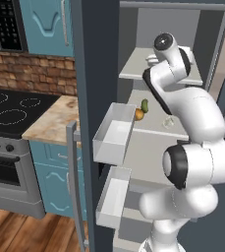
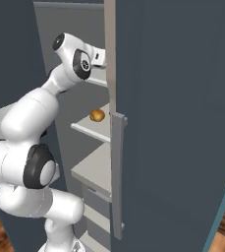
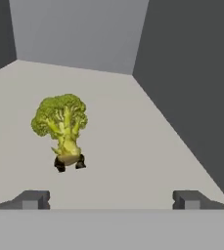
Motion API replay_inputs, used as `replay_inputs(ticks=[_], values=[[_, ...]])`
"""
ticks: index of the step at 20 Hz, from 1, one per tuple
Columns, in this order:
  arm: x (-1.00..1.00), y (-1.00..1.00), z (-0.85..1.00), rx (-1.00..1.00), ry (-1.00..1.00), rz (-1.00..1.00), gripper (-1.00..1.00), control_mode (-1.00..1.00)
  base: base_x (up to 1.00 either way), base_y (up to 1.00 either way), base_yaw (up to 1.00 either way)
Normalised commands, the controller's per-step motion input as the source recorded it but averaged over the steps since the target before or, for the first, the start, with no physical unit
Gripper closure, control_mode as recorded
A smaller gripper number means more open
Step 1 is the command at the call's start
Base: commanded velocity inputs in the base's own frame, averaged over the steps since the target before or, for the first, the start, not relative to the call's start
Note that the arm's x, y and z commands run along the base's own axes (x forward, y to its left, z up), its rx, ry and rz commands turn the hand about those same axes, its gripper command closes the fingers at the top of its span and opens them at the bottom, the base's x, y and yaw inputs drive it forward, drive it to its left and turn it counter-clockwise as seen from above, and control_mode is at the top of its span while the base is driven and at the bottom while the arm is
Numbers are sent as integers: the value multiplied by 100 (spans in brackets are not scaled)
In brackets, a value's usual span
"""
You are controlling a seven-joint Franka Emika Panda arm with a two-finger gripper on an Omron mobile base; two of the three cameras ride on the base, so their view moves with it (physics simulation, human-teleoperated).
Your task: Take the cucumber and broccoli from the highest rack and move them to the second highest rack where the potato and garlic are located, to maximize freezer space. Close the freezer door after rearranging.
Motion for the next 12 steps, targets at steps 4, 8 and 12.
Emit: replay_inputs(ticks=[4,8,12], values=[[29,0,0,6,0,2,-100,-100,0,0,0],[32,0,0,7,0,2,-100,-100,0,0,0],[35,0,-1,7,0,4,-100,-100,0,0,0]])
